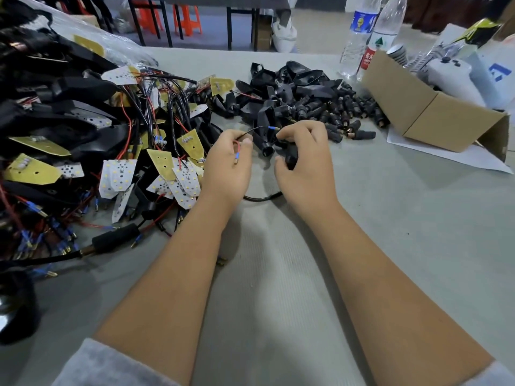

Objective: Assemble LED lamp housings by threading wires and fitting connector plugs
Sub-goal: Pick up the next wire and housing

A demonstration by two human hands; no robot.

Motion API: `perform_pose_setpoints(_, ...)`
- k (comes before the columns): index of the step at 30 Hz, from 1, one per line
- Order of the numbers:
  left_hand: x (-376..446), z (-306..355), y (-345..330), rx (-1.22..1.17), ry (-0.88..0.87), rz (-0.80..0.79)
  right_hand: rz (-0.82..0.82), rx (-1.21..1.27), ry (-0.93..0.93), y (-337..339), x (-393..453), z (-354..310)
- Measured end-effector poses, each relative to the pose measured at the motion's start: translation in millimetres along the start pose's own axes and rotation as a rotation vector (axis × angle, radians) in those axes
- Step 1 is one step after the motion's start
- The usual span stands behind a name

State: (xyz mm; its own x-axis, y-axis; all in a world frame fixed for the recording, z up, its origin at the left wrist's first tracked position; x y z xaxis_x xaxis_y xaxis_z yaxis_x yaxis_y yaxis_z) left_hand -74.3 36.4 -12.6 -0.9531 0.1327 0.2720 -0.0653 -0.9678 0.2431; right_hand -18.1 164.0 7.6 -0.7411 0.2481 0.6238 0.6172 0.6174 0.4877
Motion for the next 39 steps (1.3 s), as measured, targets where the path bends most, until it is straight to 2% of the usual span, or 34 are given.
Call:
perform_pose_setpoints(5, 1, -2, -1, 0.167, 0.109, 0.025, -0.027, -0.033, 0.059, 3, -1, -9)
perform_pose_setpoints(7, 0, 1, -2, 0.169, 0.07, 0.017, -0.041, -0.065, 0.083, 3, -2, -12)
perform_pose_setpoints(11, -4, 7, -9, 0.164, -0.084, -0.068, -0.211, -0.085, -0.01, -7, -4, -12)
perform_pose_setpoints(16, -6, 12, -16, 0.268, -0.173, -0.171, -0.205, -0.03, -0.086, -7, -1, -5)
perform_pose_setpoints(19, -10, 9, -17, 0.381, -0.199, -0.222, -0.23, -0.015, -0.045, -8, -5, -9)
perform_pose_setpoints(23, -11, 9, -22, 0.36, -0.233, -0.244, -0.262, -0.018, 0.032, -10, -8, -14)
perform_pose_setpoints(26, -6, 7, -22, 0.385, -0.201, -0.256, -0.211, 0.014, 0.038, -9, -6, -14)
perform_pose_setpoints(29, -8, 11, -22, 0.387, -0.214, -0.28, -0.113, 0.265, -0.177, -4, -2, -8)
perform_pose_setpoints(32, -10, 15, -19, 0.243, -0.198, -0.297, 0.101, 0.429, -0.36, 7, 3, 6)
perform_pose_setpoints(35, -11, 13, -17, 0.175, -0.178, -0.262, 0.262, 0.739, -0.554, 13, 4, 27)
perform_pose_setpoints(39, -8, 8, -17, 0.18, -0.118, -0.205, 0.32, 1.026, -0.7, 12, 3, 42)
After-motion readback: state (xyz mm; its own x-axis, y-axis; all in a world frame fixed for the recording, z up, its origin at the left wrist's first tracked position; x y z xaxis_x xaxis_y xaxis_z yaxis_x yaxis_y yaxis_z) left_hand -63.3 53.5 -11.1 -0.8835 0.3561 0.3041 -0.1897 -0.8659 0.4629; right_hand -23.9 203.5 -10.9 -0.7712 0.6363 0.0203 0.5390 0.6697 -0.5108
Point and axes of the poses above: each hand's wrist, its own x-axis towards the middle knuckle, its own y-axis out of the back of the hand, z = x × y, the point moved 5 cm from there along x, towards the middle knuckle
